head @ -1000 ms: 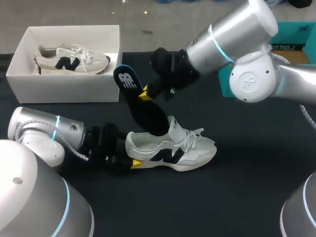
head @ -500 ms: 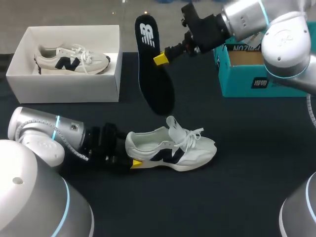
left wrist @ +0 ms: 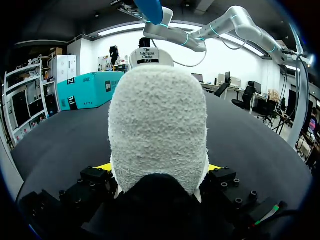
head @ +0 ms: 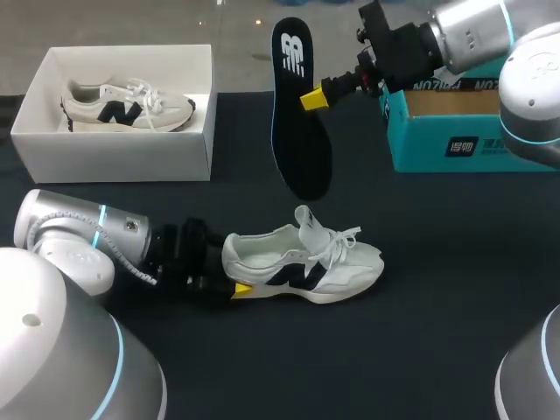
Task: Take the shoe out of the shoebox, open the shoe tongue, remove and reinsert the insole, then place the shoe into the shoebox
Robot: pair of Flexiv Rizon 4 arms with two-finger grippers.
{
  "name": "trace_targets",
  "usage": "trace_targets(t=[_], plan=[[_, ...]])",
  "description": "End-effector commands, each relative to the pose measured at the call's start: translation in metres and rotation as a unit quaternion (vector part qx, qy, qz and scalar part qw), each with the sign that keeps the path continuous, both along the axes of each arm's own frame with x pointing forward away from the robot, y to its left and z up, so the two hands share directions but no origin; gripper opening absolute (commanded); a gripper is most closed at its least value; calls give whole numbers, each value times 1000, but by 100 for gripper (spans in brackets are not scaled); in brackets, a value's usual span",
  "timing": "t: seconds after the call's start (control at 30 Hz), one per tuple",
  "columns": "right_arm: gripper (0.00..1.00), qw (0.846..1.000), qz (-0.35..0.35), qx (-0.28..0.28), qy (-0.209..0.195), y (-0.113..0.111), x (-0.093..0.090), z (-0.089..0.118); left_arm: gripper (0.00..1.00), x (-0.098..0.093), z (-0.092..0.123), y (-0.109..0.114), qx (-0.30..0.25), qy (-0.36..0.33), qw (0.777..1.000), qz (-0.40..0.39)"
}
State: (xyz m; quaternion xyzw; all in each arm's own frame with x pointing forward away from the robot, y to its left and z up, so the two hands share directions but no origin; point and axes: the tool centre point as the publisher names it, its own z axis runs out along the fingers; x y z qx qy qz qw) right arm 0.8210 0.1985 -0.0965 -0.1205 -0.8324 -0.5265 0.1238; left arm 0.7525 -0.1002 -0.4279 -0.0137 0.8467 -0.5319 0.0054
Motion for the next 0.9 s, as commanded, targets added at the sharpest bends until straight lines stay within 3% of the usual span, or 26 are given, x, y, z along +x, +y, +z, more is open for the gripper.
trace_targets(t=[0.03,0.27,0.5,0.9], plan=[[0,1000,-1,-1,0,2,0,0,0,0,0,0,0,0,1000,0],[0,999,-3,-36,19,-30,-34,19,0,0,0,0,0,0,1000,0],[0,998,-30,-18,55,-64,-70,33,0,0,0,0,0,0,1000,0],[0,996,-82,-27,39,-83,-123,56,0,0,0,0,0,0,1000,0]])
